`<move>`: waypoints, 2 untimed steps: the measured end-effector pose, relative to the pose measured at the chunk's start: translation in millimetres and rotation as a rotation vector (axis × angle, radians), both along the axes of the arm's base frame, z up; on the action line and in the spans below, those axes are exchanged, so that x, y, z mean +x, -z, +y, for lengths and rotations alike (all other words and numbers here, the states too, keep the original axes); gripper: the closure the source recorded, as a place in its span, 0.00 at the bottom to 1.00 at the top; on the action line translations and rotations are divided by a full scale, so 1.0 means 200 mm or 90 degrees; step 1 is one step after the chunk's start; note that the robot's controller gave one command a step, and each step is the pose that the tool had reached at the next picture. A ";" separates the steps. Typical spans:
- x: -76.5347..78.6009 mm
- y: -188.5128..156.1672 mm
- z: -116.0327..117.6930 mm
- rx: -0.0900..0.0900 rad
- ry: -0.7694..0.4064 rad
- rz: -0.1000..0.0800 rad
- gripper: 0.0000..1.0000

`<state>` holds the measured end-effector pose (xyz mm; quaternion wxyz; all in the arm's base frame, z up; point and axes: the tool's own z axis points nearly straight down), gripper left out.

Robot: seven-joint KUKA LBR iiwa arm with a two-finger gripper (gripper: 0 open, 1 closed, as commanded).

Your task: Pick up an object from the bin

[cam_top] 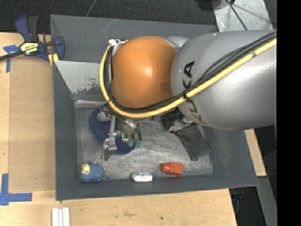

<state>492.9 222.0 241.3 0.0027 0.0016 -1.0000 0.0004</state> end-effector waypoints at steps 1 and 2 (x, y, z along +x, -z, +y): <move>0.32 0.78 -0.35 0.007 0.117 -0.013 0.00; 0.67 0.70 -0.42 0.001 0.364 -0.007 0.00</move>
Offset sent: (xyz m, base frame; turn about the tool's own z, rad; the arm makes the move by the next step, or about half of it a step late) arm 0.0622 -0.0799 -0.1713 0.1902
